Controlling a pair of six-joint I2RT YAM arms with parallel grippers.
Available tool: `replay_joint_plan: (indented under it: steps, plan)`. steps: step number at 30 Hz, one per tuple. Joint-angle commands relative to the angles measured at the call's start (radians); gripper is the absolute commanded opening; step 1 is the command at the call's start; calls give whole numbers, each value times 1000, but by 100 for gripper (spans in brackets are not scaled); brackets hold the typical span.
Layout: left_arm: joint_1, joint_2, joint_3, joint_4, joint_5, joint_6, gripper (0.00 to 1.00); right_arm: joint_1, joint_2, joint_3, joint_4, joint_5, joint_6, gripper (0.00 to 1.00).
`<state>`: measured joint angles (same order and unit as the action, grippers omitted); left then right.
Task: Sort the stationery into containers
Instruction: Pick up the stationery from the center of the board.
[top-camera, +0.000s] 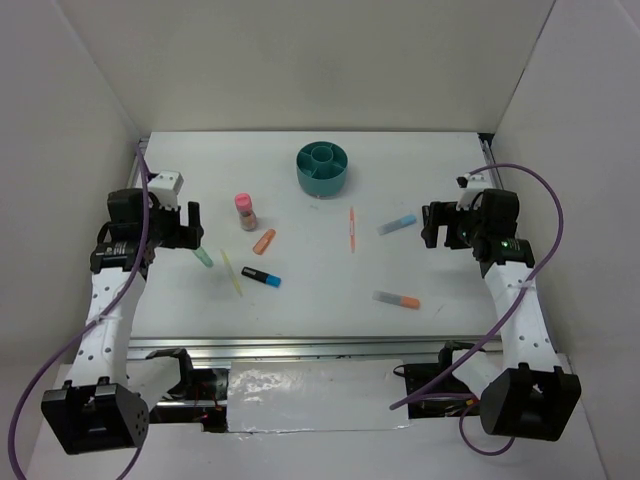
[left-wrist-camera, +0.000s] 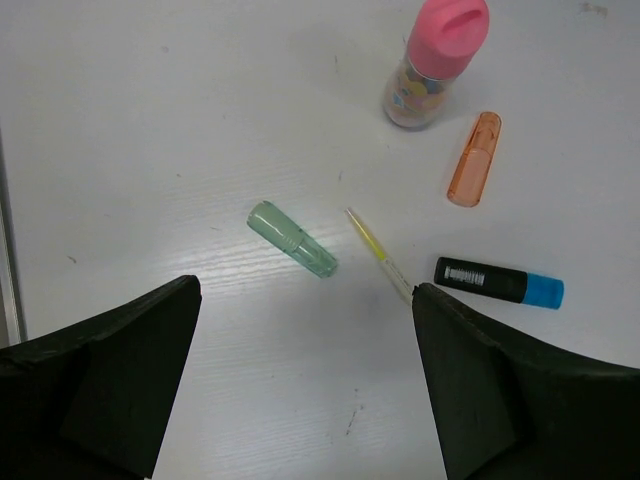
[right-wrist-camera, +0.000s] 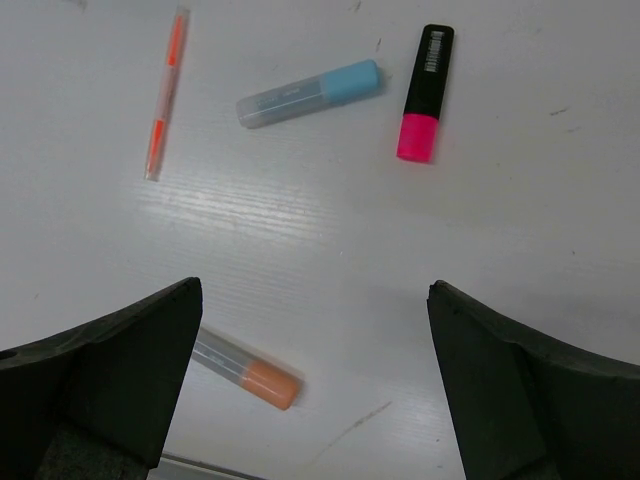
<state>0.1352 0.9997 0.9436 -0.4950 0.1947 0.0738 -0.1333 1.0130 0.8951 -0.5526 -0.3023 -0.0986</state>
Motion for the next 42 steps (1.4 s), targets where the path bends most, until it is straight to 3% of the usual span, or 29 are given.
replay_joint_plan:
  steps: [1,5,7,14,24,35,42]
  plan:
    - [-17,23,32,33,72,64,99,8,-34,-15,-4,12,-4,100]
    - [-45,123,79,49,129,103,99,6,-30,-42,6,11,14,100]
    - [-66,157,106,58,166,123,95,8,-24,-48,9,14,17,100]
    - [-155,289,119,183,138,109,92,9,-14,-61,17,15,25,100]
    - [-201,450,135,366,183,81,89,15,33,-53,34,12,28,100]
    - [-230,625,214,453,170,40,85,20,62,-73,65,6,31,100]
    - [-233,679,230,477,150,32,76,24,76,-82,82,3,34,100]
